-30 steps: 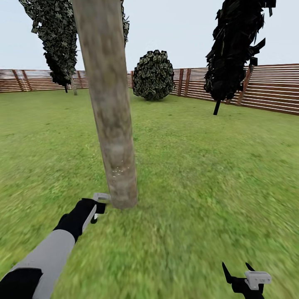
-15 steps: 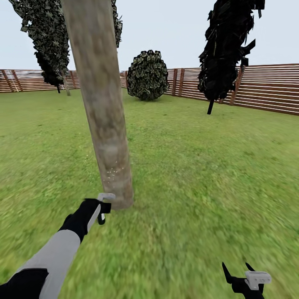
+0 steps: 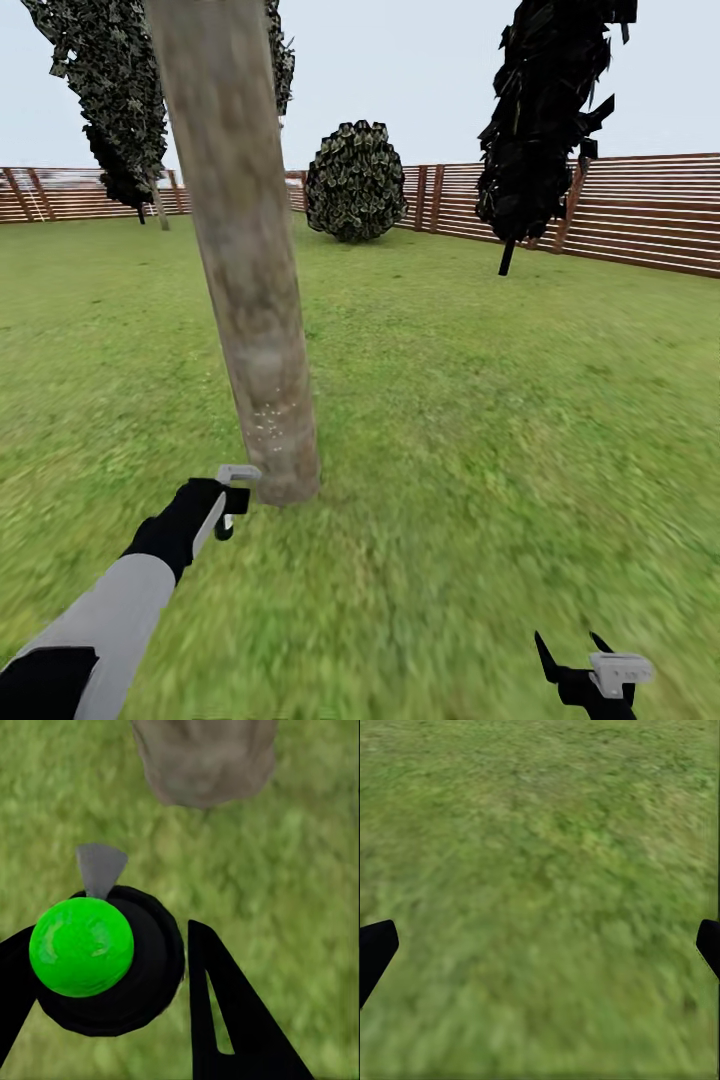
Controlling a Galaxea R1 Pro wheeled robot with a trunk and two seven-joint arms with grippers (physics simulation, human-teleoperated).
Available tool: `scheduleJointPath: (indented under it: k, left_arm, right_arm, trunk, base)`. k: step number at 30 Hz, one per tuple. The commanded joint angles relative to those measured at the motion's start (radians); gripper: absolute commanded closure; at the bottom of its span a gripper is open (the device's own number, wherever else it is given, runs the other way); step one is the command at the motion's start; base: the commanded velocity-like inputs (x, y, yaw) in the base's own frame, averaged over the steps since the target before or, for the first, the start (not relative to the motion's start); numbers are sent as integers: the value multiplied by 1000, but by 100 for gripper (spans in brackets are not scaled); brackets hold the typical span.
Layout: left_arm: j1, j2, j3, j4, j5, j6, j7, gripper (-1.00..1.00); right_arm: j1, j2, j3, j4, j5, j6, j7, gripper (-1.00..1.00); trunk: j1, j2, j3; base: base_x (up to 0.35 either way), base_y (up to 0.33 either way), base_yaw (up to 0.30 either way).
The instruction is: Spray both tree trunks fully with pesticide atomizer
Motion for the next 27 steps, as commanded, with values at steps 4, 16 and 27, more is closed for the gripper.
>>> scheduleJointPath:
  k: [4, 16, 27]
  left_arm:
    - [0, -46, -3, -3, -13, 6, 2, 100]
    - [-11, 43, -1, -43, -7, 26, -4, 100]
    - [-18, -20, -1, -212, -16, 153, -5, 100]
  right_arm:
    - [-2, 1, -8, -1, 6, -5, 7, -100]
    - [-2, 1, -8, 3, 6, -5, 7, -100]
    - [-1, 1, -9, 12, 6, -5, 7, -100]
  trunk:
    - [0, 0, -1]
    - [0, 0, -1]
    - [0, 0, -1]
  base:
    - [-83, -152, 0]
    - [-27, -5, 0]
    - [-136, 0, 0]
